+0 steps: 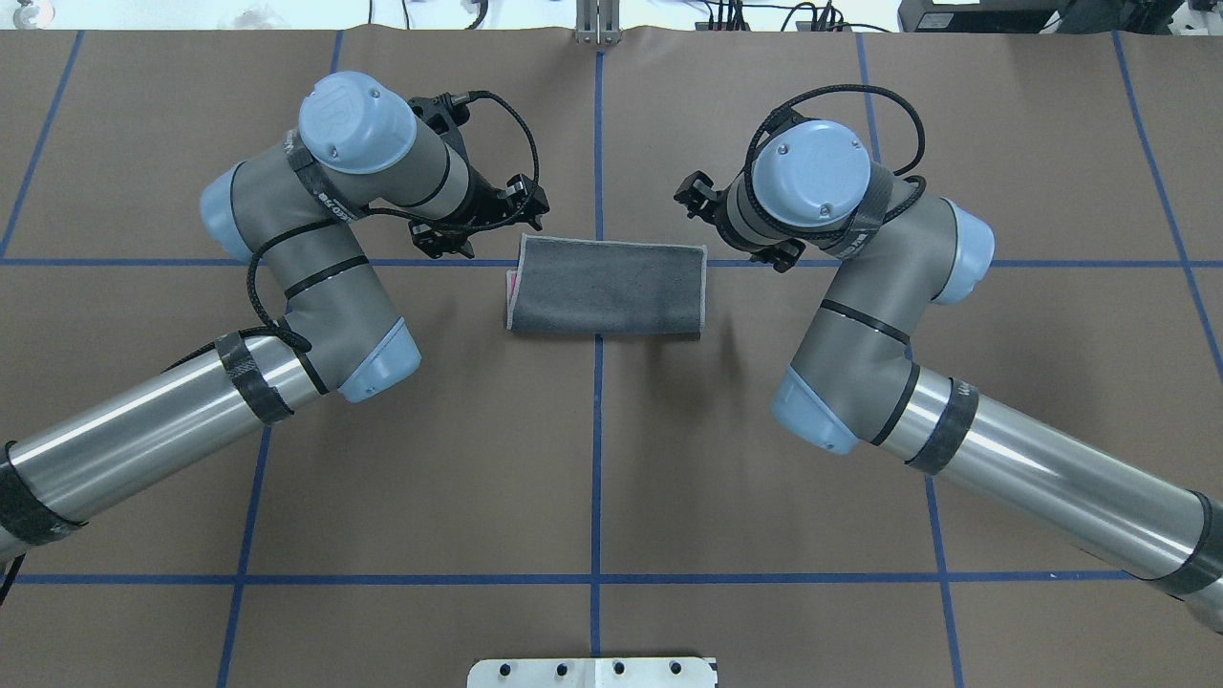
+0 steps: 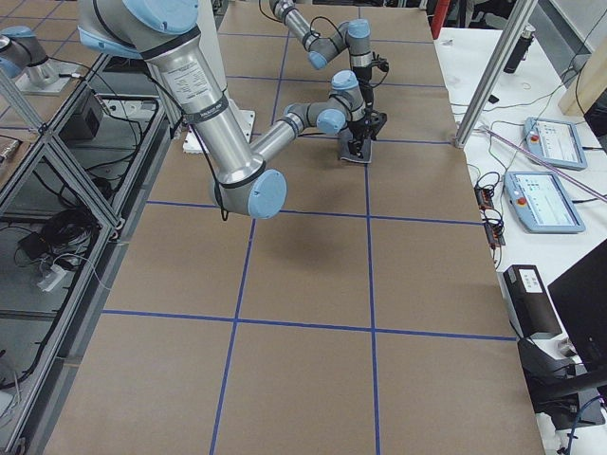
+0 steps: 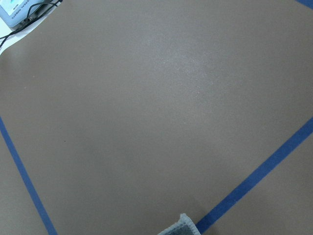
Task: Fold towel twice with both arms
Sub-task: 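Lower the left gripper to the folded towel's end while the right arm withdraws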
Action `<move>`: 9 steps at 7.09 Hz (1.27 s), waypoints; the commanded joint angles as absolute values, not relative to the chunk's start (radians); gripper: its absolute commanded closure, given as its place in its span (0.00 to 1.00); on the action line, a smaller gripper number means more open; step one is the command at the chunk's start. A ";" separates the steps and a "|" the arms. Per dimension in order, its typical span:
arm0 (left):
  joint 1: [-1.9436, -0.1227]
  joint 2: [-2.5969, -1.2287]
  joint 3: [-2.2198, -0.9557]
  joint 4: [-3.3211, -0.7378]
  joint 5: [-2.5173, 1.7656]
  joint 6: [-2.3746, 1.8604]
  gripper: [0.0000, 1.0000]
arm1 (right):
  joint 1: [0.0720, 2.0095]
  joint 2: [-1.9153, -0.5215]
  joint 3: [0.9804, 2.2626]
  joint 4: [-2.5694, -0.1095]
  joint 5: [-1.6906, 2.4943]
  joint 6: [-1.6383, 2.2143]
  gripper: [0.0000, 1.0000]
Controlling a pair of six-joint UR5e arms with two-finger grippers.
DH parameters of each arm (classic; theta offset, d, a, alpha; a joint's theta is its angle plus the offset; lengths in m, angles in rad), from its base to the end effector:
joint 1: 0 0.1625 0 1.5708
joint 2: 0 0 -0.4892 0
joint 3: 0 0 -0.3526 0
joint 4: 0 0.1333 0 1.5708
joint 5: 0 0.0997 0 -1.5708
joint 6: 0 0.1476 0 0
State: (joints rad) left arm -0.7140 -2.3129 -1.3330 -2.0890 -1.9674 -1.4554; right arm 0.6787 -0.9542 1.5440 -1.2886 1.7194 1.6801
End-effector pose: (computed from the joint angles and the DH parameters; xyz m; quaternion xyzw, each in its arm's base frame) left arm 0.5603 -0.5864 0.3386 0.0360 0.5082 -0.1600 0.8454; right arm -0.5152 -0.5587 0.3831 0.0537 -0.4231 0.3181 0.8467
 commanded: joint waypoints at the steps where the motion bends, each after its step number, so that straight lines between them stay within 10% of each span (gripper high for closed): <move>1: -0.704 -2.304 -1.353 -2.106 -1.973 -1.448 0.00 | 0.757 -1.041 1.613 -1.299 1.846 1.437 0.00; 7: -0.638 -2.203 -1.356 -2.330 -1.977 -1.656 0.01 | 0.997 -1.242 1.672 -1.296 2.074 0.811 0.00; 9: -0.624 -2.203 -1.356 -2.333 -1.948 -1.701 0.18 | 1.002 -1.244 1.674 -1.293 2.075 0.808 0.00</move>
State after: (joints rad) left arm -0.6328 -2.2043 -1.3560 -2.3282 -1.9602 -1.6751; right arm 0.9944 -1.2398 1.6725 -1.2944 2.0705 0.8222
